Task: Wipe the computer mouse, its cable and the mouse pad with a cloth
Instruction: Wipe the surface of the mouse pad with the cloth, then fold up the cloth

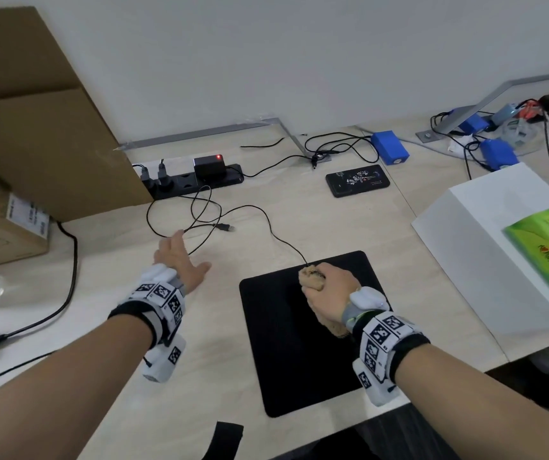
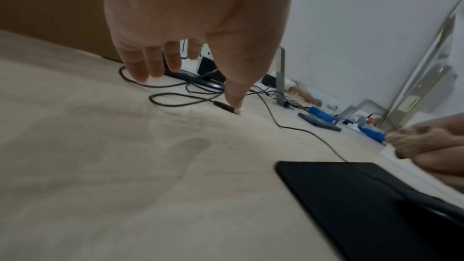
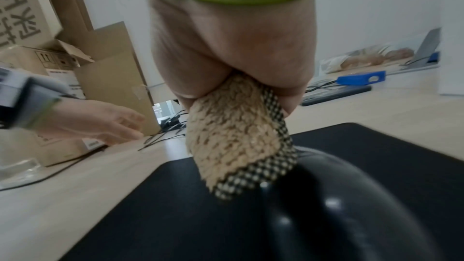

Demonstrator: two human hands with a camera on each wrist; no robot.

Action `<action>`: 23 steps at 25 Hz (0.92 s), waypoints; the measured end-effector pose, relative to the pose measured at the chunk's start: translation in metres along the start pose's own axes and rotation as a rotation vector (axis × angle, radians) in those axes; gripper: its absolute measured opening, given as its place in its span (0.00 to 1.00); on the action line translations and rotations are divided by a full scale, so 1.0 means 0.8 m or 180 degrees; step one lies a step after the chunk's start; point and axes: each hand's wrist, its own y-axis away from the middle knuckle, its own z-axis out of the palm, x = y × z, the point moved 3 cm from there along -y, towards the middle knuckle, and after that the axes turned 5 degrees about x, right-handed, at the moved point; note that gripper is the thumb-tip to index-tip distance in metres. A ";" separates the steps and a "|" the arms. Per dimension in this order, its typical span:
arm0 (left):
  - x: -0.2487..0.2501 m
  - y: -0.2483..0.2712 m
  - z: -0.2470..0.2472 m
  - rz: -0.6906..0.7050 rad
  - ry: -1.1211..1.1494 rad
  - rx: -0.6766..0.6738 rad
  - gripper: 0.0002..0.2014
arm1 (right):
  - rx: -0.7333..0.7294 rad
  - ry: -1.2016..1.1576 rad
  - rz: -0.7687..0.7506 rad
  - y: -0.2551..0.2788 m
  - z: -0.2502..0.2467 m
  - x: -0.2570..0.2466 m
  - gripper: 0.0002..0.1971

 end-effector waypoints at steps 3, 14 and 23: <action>0.008 -0.029 -0.004 0.0152 -0.0331 -0.0085 0.51 | -0.0099 -0.0114 -0.0039 -0.001 0.017 -0.020 0.24; 0.002 -0.005 0.033 0.1571 -0.1536 -0.0431 0.32 | -0.0137 -0.0207 -0.0250 0.008 0.022 -0.054 0.17; 0.003 -0.017 0.036 0.1448 -0.2049 -0.0284 0.35 | -0.0191 -0.0443 -0.0099 0.015 0.028 -0.062 0.18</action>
